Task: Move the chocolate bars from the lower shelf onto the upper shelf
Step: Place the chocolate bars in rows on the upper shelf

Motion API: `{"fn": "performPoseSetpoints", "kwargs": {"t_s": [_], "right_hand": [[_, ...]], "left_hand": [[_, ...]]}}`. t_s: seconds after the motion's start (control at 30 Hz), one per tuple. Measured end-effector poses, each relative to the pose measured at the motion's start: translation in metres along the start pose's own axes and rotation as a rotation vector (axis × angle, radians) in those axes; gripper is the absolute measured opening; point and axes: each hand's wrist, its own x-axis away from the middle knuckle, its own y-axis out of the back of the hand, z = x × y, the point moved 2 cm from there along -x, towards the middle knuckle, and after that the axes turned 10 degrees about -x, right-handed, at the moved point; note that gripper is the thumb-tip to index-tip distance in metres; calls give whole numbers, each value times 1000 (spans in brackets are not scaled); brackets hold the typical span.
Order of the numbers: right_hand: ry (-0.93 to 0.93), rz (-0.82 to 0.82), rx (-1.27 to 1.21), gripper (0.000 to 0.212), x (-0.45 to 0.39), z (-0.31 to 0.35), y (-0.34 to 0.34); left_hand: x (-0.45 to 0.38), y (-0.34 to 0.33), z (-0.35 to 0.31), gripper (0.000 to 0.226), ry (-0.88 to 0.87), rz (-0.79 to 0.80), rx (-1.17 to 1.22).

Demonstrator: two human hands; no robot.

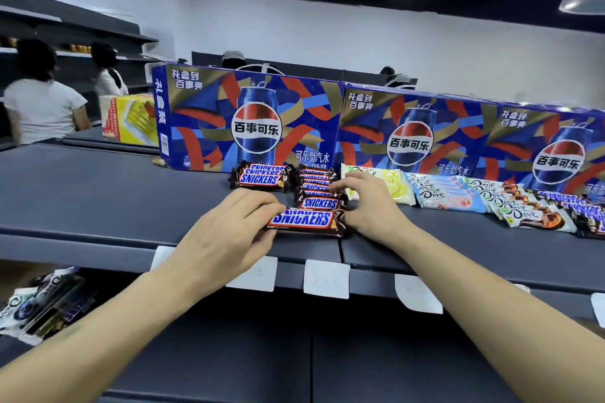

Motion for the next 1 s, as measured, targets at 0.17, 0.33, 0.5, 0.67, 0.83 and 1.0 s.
{"fn": "performPoseSetpoints", "kwargs": {"t_s": [0.17,0.33,0.5,0.67,0.83,1.0], "right_hand": [[16,-7,-26,54,11,-4,9],[36,-8,-4,56,25,-14,34],[28,-53,-26,45,52,-41,79],[-14,-86,-34,40,90,-81,130],[-57,-26,32,43,126,-128,186],[-85,-49,134,42,159,-179,236]], "left_hand": [[-6,-4,-5,29,-9,-11,54],[-22,-6,-26,31,-37,10,78],[-50,-9,-60,33,-68,12,93],[-80,-21,-117,36,-89,31,123],[-109,-43,-180,34,-110,37,145],[-144,-62,-236,33,-110,35,125]]}}
